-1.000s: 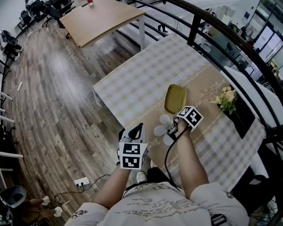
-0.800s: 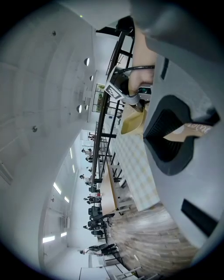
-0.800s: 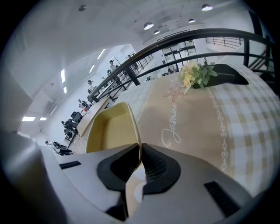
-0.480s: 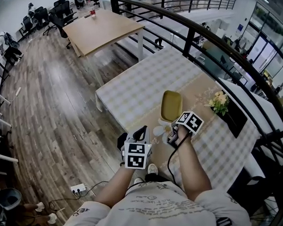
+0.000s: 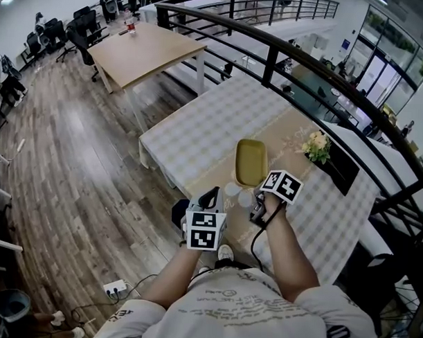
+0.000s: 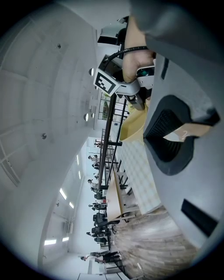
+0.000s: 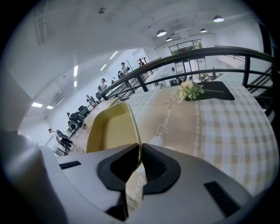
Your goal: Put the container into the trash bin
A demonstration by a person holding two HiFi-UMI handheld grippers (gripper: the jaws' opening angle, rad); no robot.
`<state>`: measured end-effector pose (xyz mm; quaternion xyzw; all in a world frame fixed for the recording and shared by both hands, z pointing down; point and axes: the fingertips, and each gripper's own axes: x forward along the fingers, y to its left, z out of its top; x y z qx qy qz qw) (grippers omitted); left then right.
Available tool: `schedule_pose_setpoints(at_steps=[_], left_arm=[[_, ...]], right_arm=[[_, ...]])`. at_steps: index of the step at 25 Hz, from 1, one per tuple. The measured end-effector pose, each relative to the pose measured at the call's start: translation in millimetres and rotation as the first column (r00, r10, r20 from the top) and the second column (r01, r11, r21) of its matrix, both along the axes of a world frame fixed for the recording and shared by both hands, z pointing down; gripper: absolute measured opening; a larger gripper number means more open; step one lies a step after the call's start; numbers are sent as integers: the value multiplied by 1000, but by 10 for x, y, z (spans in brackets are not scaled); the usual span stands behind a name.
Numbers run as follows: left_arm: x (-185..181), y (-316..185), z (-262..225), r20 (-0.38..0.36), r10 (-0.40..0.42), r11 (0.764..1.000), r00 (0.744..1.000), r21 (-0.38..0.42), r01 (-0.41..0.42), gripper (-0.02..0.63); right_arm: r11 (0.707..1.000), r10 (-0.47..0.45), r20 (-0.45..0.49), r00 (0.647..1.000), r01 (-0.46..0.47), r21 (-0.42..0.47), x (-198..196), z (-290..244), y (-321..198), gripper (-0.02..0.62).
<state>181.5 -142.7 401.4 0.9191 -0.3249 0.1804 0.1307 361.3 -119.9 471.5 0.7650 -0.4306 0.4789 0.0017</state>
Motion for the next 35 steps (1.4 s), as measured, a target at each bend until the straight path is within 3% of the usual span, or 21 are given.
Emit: schedule_pose_setpoints(at_steps=[9, 16, 20, 26, 30, 35], left_arm=[[-160, 88, -72, 2, -29, 1000, 1000, 11, 29, 5], [-628, -10, -84, 27, -164, 986, 986, 11, 164, 5], [-1038, -20, -54, 34, -291, 957, 956, 15, 291, 5], [-1691, 86, 52, 68, -449, 893, 891, -1, 450, 5], [-2064, 92, 84, 70, -517, 855, 853, -9, 519, 5], [-2350, 122, 127, 72, -560, 828, 825, -3, 561, 5]], right_arm=[[999, -48, -3, 999, 48, 3, -196, -15, 82, 25], [979, -200, -4, 980, 200, 35, -667, -180, -318, 25], [942, -331, 6, 944, 330, 57, -1119, -183, -556, 25], [872, -487, 29, 873, 484, 76, -1845, -141, -795, 25], [829, -557, 40, 830, 553, 80, -2294, -107, -865, 25], [794, -607, 43, 794, 604, 65, -2639, 5, -880, 25]])
